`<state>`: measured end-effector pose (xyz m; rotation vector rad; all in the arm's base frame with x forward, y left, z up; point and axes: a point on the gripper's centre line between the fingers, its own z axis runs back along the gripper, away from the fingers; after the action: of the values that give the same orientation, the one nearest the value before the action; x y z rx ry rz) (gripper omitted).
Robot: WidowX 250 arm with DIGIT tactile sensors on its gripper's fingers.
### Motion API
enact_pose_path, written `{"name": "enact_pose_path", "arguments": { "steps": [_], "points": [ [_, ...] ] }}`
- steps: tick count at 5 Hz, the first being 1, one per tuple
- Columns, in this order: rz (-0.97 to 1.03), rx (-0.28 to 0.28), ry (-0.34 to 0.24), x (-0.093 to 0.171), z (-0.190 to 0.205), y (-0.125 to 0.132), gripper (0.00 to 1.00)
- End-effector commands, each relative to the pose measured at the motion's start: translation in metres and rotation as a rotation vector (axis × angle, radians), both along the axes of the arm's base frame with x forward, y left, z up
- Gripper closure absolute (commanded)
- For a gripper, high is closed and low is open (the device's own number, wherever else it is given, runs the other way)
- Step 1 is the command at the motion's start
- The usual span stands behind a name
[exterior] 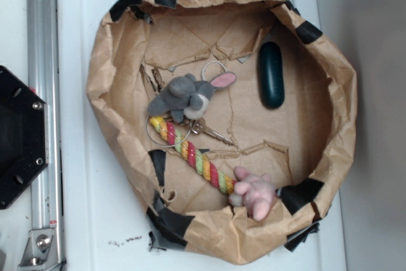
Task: Grab the gray animal.
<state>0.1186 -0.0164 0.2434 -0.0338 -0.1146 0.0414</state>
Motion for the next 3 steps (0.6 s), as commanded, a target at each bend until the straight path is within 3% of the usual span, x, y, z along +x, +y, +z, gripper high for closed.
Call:
{"name": "enact_pose_path", "arguments": {
  "steps": [1,2,3],
  "points": [
    [0.000,0.000,0.000,0.000,0.000,0.000,0.00],
    [0.053,-0.006,-0.002,0.050,-0.031,0.034,0.00],
    [0.035,-0.041,-0.045,0.102,-0.063,0.044,0.00]
  ]
}}
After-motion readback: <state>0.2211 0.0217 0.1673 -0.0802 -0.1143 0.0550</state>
